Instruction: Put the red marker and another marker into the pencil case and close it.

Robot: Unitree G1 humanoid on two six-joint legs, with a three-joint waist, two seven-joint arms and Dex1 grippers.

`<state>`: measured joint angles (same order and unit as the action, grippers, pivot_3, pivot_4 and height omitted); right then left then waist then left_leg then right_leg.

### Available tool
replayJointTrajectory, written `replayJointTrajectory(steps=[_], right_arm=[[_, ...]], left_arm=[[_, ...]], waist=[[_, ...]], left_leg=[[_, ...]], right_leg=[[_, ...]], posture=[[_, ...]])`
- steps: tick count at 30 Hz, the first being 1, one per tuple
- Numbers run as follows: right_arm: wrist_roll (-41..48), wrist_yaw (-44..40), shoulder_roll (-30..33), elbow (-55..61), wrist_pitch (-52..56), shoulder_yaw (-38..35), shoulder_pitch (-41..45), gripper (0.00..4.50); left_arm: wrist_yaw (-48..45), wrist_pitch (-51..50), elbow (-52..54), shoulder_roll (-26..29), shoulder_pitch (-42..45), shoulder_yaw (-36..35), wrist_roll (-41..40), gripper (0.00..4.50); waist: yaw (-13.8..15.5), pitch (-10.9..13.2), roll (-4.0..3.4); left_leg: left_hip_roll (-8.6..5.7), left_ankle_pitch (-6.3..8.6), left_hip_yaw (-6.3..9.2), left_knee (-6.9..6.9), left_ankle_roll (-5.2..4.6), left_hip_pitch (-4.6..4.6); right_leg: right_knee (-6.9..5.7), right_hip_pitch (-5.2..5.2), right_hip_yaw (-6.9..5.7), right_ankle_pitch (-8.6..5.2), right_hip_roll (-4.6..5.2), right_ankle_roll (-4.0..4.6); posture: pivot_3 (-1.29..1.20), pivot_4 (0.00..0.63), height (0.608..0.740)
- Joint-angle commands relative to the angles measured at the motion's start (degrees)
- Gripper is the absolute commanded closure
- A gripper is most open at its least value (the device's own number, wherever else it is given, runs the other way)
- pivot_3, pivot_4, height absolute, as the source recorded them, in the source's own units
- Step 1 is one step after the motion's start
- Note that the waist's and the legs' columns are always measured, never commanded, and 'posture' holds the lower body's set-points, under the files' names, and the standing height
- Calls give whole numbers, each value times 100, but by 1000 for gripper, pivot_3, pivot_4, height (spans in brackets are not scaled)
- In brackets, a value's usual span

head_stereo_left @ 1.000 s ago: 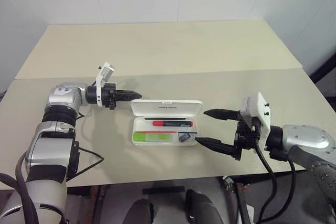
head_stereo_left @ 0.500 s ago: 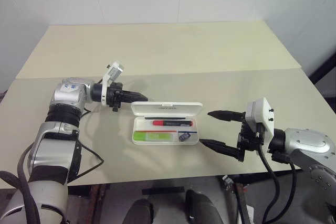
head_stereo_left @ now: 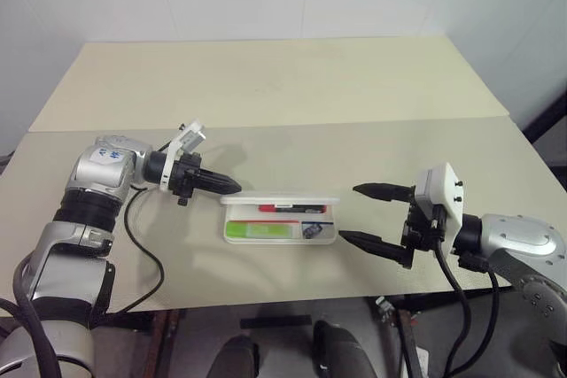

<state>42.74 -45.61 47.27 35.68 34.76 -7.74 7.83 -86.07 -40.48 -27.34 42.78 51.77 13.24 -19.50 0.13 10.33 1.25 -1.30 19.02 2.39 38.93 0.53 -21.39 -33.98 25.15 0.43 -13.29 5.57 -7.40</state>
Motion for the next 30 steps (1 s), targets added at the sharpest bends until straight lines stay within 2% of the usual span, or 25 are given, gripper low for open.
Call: replayJointTrajectory(steps=[1, 10, 17, 22, 30], right_arm=[[-18, -53, -40, 84, -136, -96, 25, 0], [-373, -349, -195, -82, -544, 181, -164, 0], [-963, -785, -380, -750, -1176, 579, -149, 0], [-1040, -771, -517, -808, -1252, 612, -44, 0], [-1133, -610, -738, -679, -1215, 636, -87, 0]], left_arm=[[-642, -135, 362, 133, -57, 108, -212, 4448], [-641, -222, 905, 287, -210, 564, -189, 4448], [-579, -394, 1309, 470, -395, 1050, -43, 4448], [-527, -335, 1349, 598, -416, 1320, 110, 4448], [-387, -366, 1158, 513, -299, 1797, 413, 4448]], waist=[[-2, 0, 0], [-8, 0, 0], [-22, 0, -1], [-21, 1, -1], [-14, 0, -1]], left_leg=[[0, 0, 0, 0, 0, 0], [-1, 1, 0, 2, -1, 3], [0, 3, 0, 2, -6, 22], [1, 4, 6, 3, -7, 28], [0, 4, 12, 4, -7, 42]], right_leg=[[0, 0, 0, 0, 0, 0], [0, -5, 0, 0, -1, 0], [5, -27, 0, 0, -3, 1], [3, -33, -2, -1, -5, 2], [8, -54, -5, -1, -4, 2]], posture=[[0, 150, 740], [0, 150, 740], [0, 150, 740], [0, 150, 740], [0, 150, 740]])
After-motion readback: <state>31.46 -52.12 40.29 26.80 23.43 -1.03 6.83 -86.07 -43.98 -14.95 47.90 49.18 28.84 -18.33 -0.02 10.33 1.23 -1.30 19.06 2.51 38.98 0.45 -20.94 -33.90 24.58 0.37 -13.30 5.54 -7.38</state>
